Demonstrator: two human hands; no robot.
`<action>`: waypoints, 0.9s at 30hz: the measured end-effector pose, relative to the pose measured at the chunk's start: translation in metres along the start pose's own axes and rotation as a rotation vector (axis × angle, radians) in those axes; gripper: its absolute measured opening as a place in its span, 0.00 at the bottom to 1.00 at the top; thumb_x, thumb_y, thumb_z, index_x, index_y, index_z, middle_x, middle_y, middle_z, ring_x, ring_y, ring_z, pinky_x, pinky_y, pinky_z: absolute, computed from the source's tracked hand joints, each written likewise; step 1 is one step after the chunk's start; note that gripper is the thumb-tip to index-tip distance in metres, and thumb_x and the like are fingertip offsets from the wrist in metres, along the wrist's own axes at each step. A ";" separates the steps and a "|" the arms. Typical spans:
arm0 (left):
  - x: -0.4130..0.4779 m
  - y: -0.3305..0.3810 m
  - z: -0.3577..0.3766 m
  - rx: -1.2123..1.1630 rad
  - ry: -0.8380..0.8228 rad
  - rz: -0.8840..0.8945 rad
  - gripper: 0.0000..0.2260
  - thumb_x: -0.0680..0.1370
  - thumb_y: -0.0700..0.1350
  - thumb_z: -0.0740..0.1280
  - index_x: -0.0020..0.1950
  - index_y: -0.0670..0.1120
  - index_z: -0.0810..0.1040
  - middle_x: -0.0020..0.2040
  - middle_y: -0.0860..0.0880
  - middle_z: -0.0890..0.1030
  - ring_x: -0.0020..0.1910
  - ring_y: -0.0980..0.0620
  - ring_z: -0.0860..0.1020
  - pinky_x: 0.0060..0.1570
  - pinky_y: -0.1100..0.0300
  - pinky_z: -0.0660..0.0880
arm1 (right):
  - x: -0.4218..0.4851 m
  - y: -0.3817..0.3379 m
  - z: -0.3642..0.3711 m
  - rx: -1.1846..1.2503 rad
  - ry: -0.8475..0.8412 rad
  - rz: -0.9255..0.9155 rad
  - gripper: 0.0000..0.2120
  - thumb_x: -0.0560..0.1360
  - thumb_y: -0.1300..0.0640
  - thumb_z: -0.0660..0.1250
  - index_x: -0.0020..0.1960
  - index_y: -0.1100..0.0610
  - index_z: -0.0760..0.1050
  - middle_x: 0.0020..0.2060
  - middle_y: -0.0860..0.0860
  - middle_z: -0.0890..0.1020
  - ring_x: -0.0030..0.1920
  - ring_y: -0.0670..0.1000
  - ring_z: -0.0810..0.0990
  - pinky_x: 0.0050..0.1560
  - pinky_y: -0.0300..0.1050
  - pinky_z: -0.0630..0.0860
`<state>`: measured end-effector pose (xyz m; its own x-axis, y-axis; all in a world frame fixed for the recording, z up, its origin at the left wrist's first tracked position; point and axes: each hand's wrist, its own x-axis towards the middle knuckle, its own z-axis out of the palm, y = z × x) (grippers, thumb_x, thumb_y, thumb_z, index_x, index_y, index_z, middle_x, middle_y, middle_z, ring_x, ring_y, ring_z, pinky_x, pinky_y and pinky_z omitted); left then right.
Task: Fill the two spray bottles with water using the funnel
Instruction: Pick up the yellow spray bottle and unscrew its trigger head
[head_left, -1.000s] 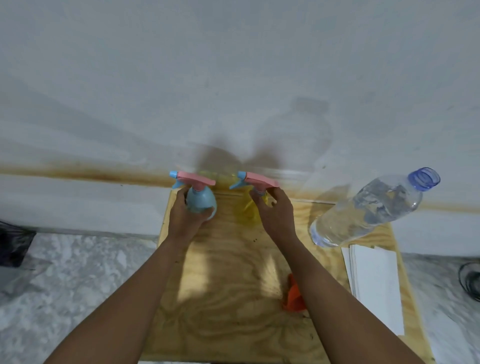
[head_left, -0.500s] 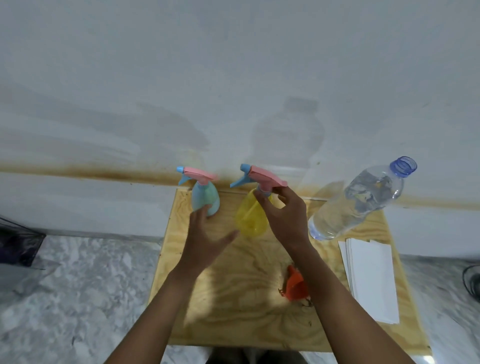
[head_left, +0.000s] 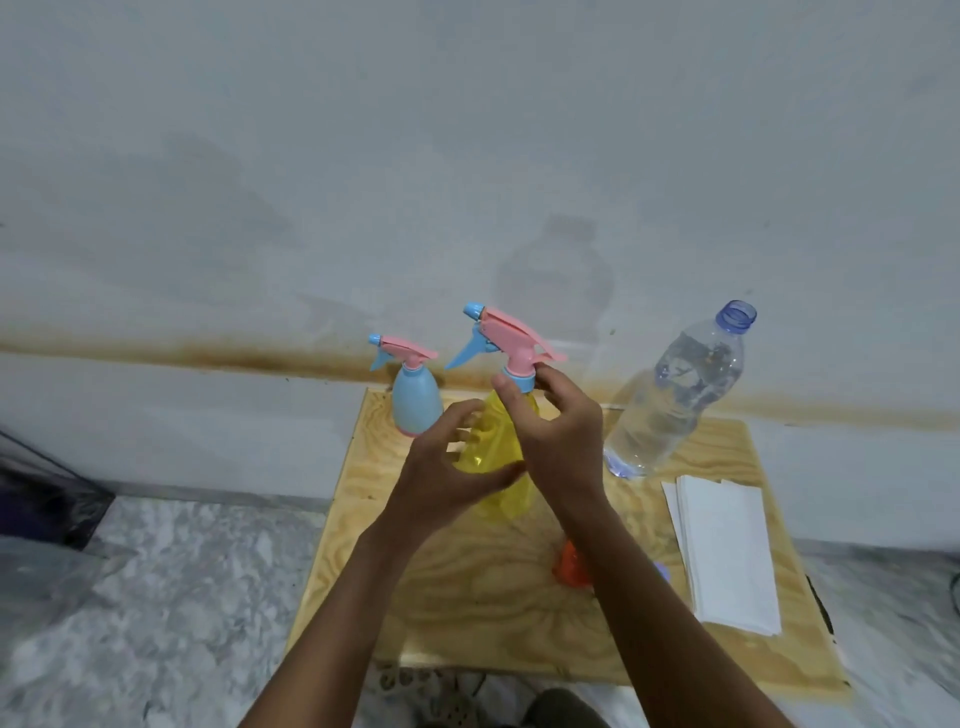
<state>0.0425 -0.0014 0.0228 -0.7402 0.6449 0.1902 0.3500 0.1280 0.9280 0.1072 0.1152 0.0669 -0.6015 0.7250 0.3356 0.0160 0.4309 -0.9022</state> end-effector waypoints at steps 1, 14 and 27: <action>-0.002 0.003 -0.001 -0.006 -0.012 0.009 0.32 0.65 0.55 0.79 0.65 0.48 0.75 0.53 0.57 0.81 0.51 0.60 0.80 0.47 0.68 0.78 | -0.002 -0.003 -0.002 0.033 -0.011 0.004 0.16 0.72 0.48 0.74 0.54 0.57 0.83 0.45 0.47 0.86 0.47 0.46 0.83 0.48 0.39 0.77; -0.003 0.031 -0.016 -0.201 -0.175 -0.128 0.31 0.65 0.53 0.80 0.67 0.59 0.76 0.57 0.54 0.83 0.61 0.54 0.80 0.53 0.52 0.81 | 0.011 -0.032 -0.029 0.249 -0.313 0.108 0.09 0.77 0.52 0.70 0.54 0.53 0.84 0.45 0.47 0.87 0.48 0.47 0.84 0.54 0.52 0.81; 0.001 0.048 -0.009 -0.234 -0.141 -0.096 0.25 0.70 0.45 0.79 0.64 0.58 0.78 0.54 0.53 0.85 0.59 0.51 0.80 0.47 0.71 0.76 | 0.018 -0.030 -0.033 0.428 -0.331 0.179 0.13 0.79 0.59 0.66 0.63 0.60 0.73 0.51 0.50 0.84 0.50 0.44 0.84 0.48 0.39 0.79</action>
<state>0.0533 -0.0018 0.0704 -0.6707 0.7388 0.0662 0.1276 0.0270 0.9915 0.1224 0.1331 0.1089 -0.8388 0.5295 0.1269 -0.1429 0.0108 -0.9897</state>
